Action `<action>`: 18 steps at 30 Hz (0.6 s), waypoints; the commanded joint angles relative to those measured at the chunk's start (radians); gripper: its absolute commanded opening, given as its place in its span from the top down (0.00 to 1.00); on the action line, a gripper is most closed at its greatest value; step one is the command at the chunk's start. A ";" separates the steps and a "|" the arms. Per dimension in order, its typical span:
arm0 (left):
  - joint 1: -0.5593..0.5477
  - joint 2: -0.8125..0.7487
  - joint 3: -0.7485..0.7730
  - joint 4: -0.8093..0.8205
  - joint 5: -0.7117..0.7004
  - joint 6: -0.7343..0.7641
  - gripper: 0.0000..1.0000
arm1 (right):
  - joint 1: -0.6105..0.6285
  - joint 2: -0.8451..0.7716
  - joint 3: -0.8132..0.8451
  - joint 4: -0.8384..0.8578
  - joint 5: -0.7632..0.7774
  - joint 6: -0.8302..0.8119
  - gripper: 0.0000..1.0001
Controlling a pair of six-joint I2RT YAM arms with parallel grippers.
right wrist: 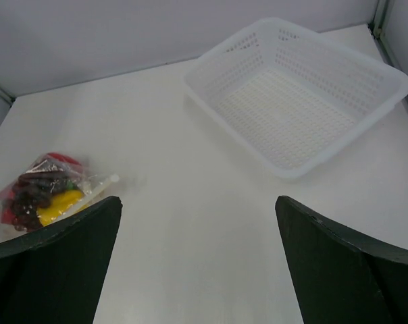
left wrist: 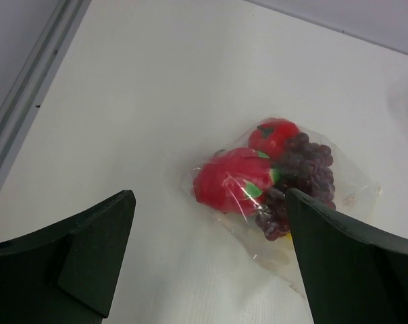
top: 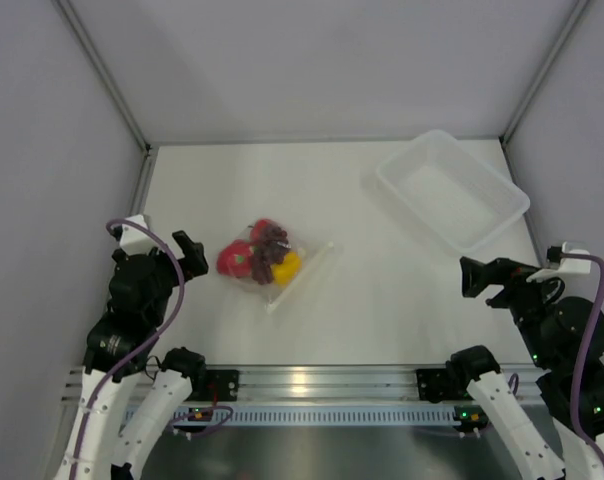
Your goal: Open the zip-top bag and remove the fake food
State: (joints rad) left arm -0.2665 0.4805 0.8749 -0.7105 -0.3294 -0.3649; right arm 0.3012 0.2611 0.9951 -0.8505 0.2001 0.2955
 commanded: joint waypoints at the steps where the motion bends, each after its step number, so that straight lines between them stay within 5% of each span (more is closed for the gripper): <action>1: -0.002 0.013 0.006 0.046 0.018 -0.003 0.01 | 0.013 -0.023 0.000 0.062 0.012 -0.015 0.01; 12: -0.005 0.274 0.087 0.071 0.321 0.064 0.01 | 0.013 -0.019 -0.018 0.085 -0.103 -0.002 0.01; 18: -0.042 0.493 0.170 0.068 0.314 0.061 0.01 | 0.013 0.032 -0.049 0.079 -0.126 0.004 0.01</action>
State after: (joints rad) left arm -0.2817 0.9142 0.9833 -0.6807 -0.0479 -0.3256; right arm 0.3012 0.2535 0.9661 -0.8299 0.1097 0.2924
